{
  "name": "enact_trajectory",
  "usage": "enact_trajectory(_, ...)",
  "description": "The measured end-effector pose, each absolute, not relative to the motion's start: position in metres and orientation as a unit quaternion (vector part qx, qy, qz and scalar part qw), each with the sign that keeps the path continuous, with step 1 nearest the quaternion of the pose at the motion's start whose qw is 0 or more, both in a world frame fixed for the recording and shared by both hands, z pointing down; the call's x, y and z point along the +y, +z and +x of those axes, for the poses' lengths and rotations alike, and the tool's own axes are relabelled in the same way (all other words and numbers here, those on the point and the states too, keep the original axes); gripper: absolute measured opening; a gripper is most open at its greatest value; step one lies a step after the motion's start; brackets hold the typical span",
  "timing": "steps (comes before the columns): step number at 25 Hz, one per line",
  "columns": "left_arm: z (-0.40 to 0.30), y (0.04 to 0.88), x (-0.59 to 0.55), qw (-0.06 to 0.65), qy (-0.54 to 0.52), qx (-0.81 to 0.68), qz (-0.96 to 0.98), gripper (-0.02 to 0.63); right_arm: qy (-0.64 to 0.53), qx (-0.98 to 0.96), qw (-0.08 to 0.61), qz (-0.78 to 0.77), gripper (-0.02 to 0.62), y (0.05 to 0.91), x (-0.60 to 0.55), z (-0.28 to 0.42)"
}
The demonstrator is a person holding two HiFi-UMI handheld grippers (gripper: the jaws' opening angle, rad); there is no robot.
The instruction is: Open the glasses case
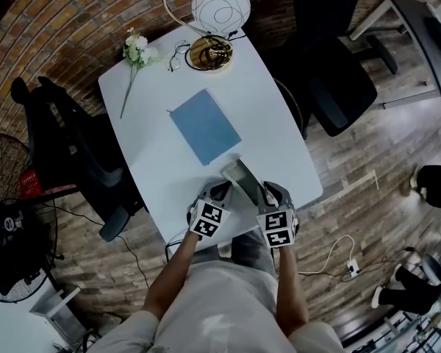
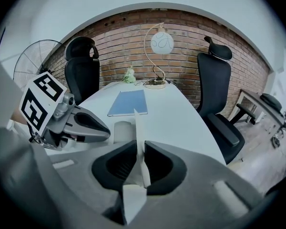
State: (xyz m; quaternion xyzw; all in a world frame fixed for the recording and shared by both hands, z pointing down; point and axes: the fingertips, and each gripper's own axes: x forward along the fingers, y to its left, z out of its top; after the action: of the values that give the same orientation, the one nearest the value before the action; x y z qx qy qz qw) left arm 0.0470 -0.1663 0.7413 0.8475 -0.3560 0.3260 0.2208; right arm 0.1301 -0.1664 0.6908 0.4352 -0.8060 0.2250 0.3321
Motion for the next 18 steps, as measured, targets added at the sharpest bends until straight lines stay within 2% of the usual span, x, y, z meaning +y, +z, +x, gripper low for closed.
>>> enact_trajectory(18, 0.045, 0.744, -0.165, 0.220, 0.334, -0.354, 0.846, 0.003, 0.225, -0.794, 0.335, 0.454, 0.048, 0.694, -0.166, 0.143)
